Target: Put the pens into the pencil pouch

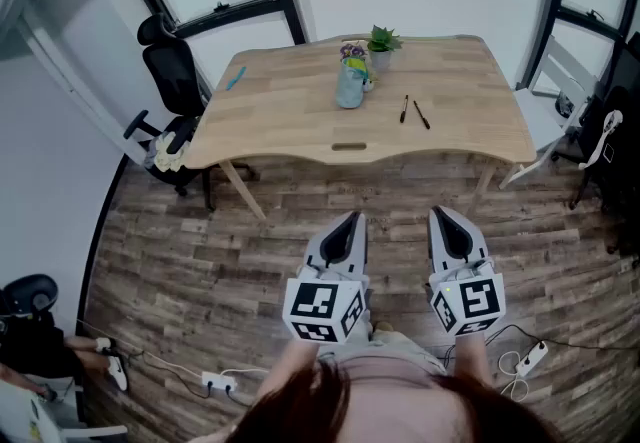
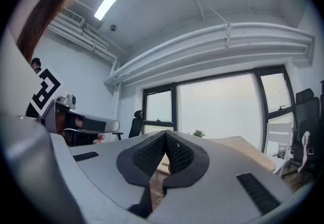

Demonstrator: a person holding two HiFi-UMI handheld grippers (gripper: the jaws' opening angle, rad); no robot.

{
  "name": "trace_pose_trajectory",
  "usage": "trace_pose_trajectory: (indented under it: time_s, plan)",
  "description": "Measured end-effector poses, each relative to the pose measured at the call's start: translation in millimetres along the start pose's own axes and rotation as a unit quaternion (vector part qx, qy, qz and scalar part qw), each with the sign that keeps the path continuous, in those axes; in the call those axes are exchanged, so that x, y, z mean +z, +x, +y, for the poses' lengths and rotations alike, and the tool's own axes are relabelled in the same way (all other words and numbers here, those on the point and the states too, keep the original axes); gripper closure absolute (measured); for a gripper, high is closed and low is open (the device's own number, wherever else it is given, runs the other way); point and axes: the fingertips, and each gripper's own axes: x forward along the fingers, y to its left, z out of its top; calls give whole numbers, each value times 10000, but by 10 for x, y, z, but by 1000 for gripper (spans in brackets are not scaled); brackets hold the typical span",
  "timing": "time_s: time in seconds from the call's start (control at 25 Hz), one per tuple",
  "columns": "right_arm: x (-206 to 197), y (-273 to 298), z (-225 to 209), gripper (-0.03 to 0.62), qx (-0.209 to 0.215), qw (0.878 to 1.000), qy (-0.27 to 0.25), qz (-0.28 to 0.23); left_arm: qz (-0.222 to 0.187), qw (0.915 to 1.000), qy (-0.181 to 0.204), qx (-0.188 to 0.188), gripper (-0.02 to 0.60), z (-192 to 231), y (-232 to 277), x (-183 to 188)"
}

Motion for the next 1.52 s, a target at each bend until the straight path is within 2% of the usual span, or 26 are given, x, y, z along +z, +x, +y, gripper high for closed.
trace_pose_trajectory:
  time_s: [0.24,0.56,0.76,1.0,1.52]
  plan:
    - [-20,41,-68,594,47,10000,-47,-29,55,10000,24,6,580,-57,112,-48]
    - [-72,332,-133,594,27,9999,36,106,63,9999,36,-87,580,65,384,-5]
    - [-105,629,-213,594,-34,9997,155,169,85,9998,46,-144,580,240,661,28]
    - [-158,1054,-332,594,-63,9983,544,193,175,9997,-21,-173,580,541,1030,39]
    - [-232,2019,-431,594,-164,9976,575,355,229,9989,-28,-407,580,1186,1735,216]
